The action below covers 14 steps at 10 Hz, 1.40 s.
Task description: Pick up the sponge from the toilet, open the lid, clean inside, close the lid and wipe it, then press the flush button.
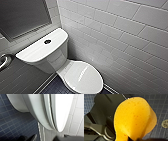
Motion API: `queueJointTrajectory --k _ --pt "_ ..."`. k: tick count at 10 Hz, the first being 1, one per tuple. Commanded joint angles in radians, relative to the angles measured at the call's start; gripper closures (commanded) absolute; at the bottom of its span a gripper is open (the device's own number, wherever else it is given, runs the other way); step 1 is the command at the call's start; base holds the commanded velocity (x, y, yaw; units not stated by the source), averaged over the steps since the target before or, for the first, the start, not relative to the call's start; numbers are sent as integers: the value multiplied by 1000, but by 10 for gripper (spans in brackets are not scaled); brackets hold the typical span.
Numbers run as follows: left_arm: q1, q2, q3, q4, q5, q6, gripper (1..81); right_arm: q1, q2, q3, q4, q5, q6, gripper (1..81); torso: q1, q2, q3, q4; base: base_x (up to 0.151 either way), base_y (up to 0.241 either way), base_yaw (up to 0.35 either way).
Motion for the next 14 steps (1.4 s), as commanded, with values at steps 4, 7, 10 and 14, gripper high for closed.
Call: queueJointTrajectory --k 4,7,10,14 --pt "-93 28 59 11 -67 -28 10 -10 -49 19 11 -77 -1 811 0 0 0 0 0 0 0" --pt "-119 40 45 9 -111 -61 10 -9 -53 26 11 -77 -1 811 0 0 0 0 0 0 0" --pt "-125 58 19 9 -109 -79 10 -5 -58 41 9 -77 0 811 0 0 0 0 0 0 0" --pt "-130 92 -50 16 -108 -81 10 -4 -73 62 9 -77 -1 811 0 0 0 0 0 0 0"
